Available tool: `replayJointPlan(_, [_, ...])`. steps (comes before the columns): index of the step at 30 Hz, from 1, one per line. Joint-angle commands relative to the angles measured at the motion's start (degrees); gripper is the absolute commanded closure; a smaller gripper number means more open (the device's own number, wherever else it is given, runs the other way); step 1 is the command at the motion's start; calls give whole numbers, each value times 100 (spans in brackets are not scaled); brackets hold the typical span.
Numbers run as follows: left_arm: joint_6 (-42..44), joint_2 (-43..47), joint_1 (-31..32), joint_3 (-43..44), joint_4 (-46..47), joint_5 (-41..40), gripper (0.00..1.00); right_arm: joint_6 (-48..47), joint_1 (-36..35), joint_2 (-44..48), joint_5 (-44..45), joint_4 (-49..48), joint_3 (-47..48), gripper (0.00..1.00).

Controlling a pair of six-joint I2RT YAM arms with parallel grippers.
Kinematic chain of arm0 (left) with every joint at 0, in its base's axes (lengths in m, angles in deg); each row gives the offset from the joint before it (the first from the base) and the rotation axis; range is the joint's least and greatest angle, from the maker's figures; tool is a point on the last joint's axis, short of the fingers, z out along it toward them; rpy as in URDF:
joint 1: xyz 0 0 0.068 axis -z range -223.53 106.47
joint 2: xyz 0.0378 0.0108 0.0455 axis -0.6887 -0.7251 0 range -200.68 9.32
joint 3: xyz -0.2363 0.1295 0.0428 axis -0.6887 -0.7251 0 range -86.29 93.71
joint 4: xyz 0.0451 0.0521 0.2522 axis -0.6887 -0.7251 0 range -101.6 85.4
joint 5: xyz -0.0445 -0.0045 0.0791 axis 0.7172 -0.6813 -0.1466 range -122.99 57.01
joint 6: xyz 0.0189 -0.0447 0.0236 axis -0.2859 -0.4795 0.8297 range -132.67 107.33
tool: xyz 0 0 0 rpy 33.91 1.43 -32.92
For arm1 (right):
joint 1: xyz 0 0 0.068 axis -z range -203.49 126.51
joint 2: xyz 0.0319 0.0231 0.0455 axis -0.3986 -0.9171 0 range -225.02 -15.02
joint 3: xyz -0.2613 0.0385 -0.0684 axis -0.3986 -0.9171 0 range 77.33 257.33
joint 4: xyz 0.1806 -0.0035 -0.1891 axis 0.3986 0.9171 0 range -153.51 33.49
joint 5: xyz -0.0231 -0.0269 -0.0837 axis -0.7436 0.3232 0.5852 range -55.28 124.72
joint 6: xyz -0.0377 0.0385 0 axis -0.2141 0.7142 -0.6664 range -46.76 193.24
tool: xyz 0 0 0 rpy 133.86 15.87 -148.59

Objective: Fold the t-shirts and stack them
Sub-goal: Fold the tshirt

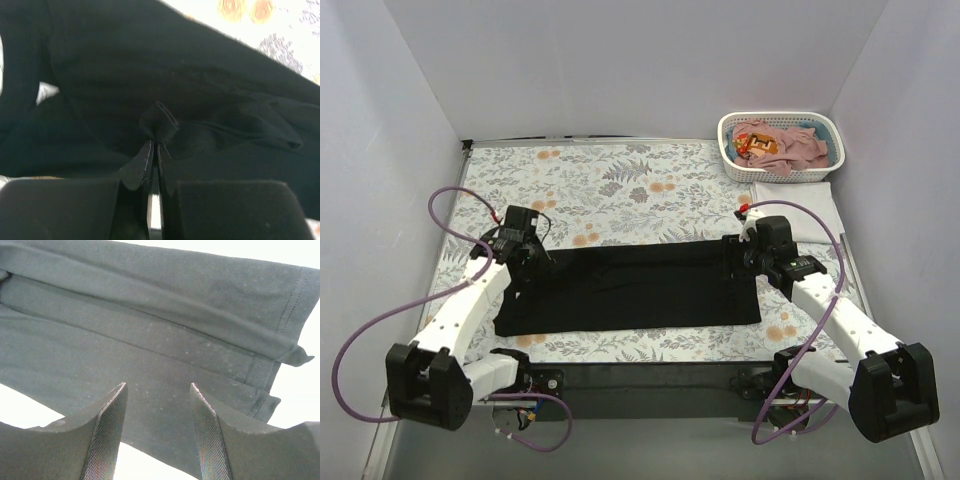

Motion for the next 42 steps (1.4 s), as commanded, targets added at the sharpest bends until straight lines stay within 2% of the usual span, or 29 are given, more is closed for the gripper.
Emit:
replayJointPlan(1, [-506,569,-8,-152,-522,418,100,-137,-35,31,-29,-45,119,40])
replayJointPlan(5, [-682,851,-16,-372,-865,586,100,-155,-44,-136,-99,-45,251,40])
replayJointPlan(10, [-823,1071,-8,-793,-1085,918,84,-173,-35,-294,-152,-54,348,40])
replayJointPlan(13, [-867,1167,-16,-1004,-1120,938,80,-199,-35,-382,-213,-54,383,41])
replayJointPlan(14, [-919,1220,-16,-1014,-1164,894,76,-199,-35,-426,-231,-54,418,40])
replayJointPlan(16, [-972,1413,-16,-996,-1252,815,60,-208,-35,-470,-354,-106,462,40])
replayJointPlan(18, [-1016,1571,-8,-839,-1261,490,52,-234,-35,-576,-572,-185,523,40])
replayJointPlan(20, [-999,1677,-16,-672,-1156,349,39,-243,-96,-742,-740,-273,576,40])
replayJointPlan(22, [-999,1608,-16,-627,-1042,226,30,-182,-245,-900,-978,-378,699,41])
replayJointPlan(23, [-999,1451,-16,-610,-876,226,29,-86,-324,-1049,-1039,-422,743,41])
replayJointPlan(26, [-1016,1082,-8,-592,-480,-20,29,178,-606,-1313,-1241,-747,919,42])
replayJointPlan(31, [-1253,562,-60,-644,196,-801,39,416,-948,-1806,-1461,-1231,1287,43])
replayJointPlan(34, [-1210,185,-297,-741,592,-943,44,486,-1037,-2219,-1567,-1424,1350,44])
replayJointPlan(42, [-841,-1002,-1421,-908,1551,-398,55,381,-844,-3063,-1128,-1618,1131,45])
